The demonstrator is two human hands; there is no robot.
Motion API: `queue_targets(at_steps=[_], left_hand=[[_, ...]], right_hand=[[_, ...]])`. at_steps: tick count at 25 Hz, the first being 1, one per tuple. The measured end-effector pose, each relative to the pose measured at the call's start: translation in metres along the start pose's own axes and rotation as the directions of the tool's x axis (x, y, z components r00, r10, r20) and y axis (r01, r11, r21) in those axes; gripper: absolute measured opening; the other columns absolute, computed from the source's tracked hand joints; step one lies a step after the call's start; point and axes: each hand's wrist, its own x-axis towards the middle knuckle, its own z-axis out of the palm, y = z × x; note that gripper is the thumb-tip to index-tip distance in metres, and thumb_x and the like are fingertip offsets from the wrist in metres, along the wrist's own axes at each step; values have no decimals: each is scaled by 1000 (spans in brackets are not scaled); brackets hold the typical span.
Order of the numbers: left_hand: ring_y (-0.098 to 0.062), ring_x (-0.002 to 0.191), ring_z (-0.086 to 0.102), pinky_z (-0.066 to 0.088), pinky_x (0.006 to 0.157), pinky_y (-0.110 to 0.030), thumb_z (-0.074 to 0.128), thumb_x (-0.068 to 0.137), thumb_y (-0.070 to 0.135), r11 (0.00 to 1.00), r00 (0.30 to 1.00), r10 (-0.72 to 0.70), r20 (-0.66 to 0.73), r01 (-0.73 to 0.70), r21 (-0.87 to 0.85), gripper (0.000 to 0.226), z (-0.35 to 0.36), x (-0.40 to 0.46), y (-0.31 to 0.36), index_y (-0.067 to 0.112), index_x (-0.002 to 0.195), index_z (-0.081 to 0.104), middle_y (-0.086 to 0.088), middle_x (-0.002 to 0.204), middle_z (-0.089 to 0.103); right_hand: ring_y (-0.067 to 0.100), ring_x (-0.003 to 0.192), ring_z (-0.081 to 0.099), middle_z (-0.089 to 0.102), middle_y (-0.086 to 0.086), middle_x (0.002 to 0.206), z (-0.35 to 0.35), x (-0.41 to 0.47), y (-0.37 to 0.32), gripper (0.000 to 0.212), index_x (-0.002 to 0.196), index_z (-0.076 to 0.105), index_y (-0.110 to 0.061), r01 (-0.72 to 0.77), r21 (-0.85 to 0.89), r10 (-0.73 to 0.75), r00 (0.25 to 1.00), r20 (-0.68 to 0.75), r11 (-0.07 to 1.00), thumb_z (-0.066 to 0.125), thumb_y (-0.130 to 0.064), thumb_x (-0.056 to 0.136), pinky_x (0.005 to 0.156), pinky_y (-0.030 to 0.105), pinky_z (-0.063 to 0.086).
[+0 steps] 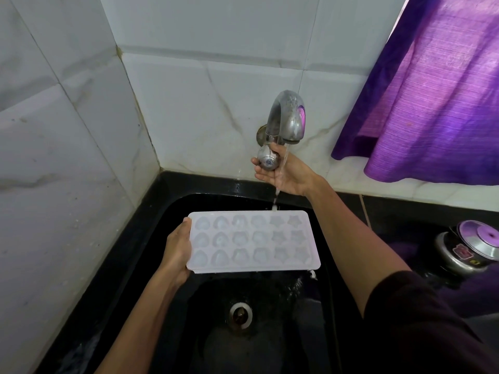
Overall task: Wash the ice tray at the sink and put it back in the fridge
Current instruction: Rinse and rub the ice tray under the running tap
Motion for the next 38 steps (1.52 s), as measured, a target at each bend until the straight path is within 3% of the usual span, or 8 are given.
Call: queue_targets(at_steps=[4,7,11,15,18,23,30,38], left_hand=[[-28,86,67,53,60,-35,32,100,40,1000,1000,-1,10,1,6,42,-1,2,-2,12,112,60,-10,100,69],[-27,86,68,53,60,-34,32,100,40,1000,1000,9,10,-9,6,41,-2,2,-2,13,110,61,-10,99,69],[-25,83,67,52,58,-33,31,100,38,999,999,33,11,-33,9,37,-2,-5,1,15,106,60,-6,94,68],[-26,87,67,52,60,-34,31,100,39,999,999,48,24,-48,5,38,-2,-15,3,15,109,60,-8,99,68],[-24,86,66,51,59,-33,31,100,38,997,997,70,26,-70,8,38,-1,-26,6,14,110,59,-7,99,68],[-27,89,66,53,62,-35,32,100,38,995,995,97,31,-98,24,38,-1,-45,12,14,112,59,-9,102,67],[-24,72,69,56,69,-37,47,93,23,978,979,176,106,-186,95,24,0,-79,21,17,79,67,-2,74,73],[-22,69,61,50,56,-30,29,95,12,978,987,79,142,-104,180,31,-17,-81,-16,4,81,55,-8,77,64]], right_hand=[[21,93,70,71,12,102,-2,0,3,57,139,37,-1,2,20,-3,1000,22,1000,44,-38,95,83,29,57],[22,113,59,59,11,125,-4,-5,4,67,142,35,-4,-30,-79,32,999,23,996,31,-52,96,100,31,42],[32,141,27,32,16,151,-26,-31,9,74,150,16,-14,-85,-295,6,966,-260,952,15,-62,95,115,44,18],[28,125,48,53,13,134,-43,-87,33,57,139,41,-9,-142,-355,-48,879,-474,924,26,-48,100,97,39,40],[24,99,61,64,12,111,-37,-131,54,46,125,54,-5,-213,-367,38,902,-430,906,30,-37,102,77,33,49],[16,85,67,70,5,100,-26,-174,58,27,114,60,-11,-151,-453,-24,934,-356,878,37,-13,102,66,23,54],[18,83,67,69,10,101,-26,-205,57,28,119,58,-3,-49,-415,-107,932,-346,908,43,1,96,64,23,57],[19,88,66,66,10,106,-38,-218,108,29,122,56,-3,-65,-398,-110,910,-401,915,44,3,96,65,26,56]])
